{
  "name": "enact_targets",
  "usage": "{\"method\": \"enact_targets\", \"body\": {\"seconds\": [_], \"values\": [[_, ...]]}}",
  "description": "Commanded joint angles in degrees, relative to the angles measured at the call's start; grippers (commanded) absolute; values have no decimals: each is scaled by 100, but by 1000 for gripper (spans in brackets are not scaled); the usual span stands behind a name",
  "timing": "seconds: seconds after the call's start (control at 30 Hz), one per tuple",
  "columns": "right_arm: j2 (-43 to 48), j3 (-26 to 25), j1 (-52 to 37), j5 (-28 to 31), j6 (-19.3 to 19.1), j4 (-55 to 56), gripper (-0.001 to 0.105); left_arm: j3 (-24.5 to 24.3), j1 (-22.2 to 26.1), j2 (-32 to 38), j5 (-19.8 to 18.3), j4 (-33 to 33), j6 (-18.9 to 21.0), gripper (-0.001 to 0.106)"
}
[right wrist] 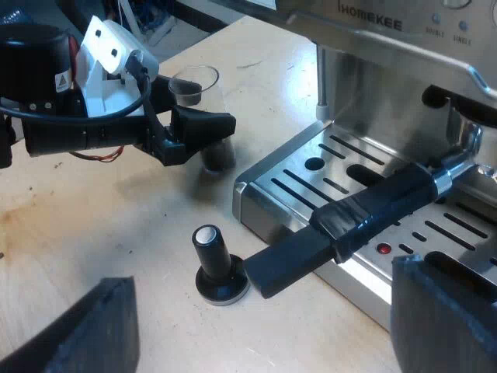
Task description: Pour the beans into the coffee machine
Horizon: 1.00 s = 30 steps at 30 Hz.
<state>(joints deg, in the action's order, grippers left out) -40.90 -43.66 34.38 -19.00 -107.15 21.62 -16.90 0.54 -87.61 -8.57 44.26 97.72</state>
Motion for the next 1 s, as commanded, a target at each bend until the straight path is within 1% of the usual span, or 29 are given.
{"method": "enact_targets", "body": {"seconds": [0.03, 0.07, 0.1, 0.13, 0.23, 0.3, 0.47, 0.53, 0.6, 0.8, 0.87, 0.9, 0.93, 1.0], "values": [[21, -68, -1, -45, -65, -85, 68, -36, -18, -15, 18, 110, 30, 87], [21, -68, -1, -45, -65, -85, 68, -36, -18, -15, 18, 110, 30, 85], [21, -68, -1, -45, -65, -85, 68, -36, -18, -15, 18, 110, 30, 81], [21, -68, -1, -45, -65, -85, 68, -36, -18, -15, 18, 110, 30, 72], [21, -68, -1, -45, -65, -85, 68, -36, -18, -15, 18, 110, 30, 53], [21, -68, -1, -45, -65, -85, 68, -36, -18, -15, 18, 110, 30, 48], [21, -68, -1, -45, -65, -85, 68, -36, -18, -15, -205, 110, 47, 47], [21, -68, -1, -45, -65, -85, 68, -36, -18, 38, -305, 22, 204, 47], [21, -68, -1, -45, -65, -85, 68, -36, -18, 128, -304, -94, 405, 47], [21, -68, -1, -45, -65, -85, 68, -36, -18, 522, -276, -401, 407, 47], [21, -68, -1, -45, -65, -85, 68, -36, -18, 994, -241, -744, 407, 47], [21, -68, -1, -45, -65, -85, 68, -36, -18, 1173, -236, -946, 407, 47], [21, -68, -1, -45, -65, -85, 68, -36, -18, 1268, -237, -1017, 407, 47], [21, -68, -1, -45, -65, -85, 68, -36, -18, 1633, -237, -1490, 407, 47]]}}
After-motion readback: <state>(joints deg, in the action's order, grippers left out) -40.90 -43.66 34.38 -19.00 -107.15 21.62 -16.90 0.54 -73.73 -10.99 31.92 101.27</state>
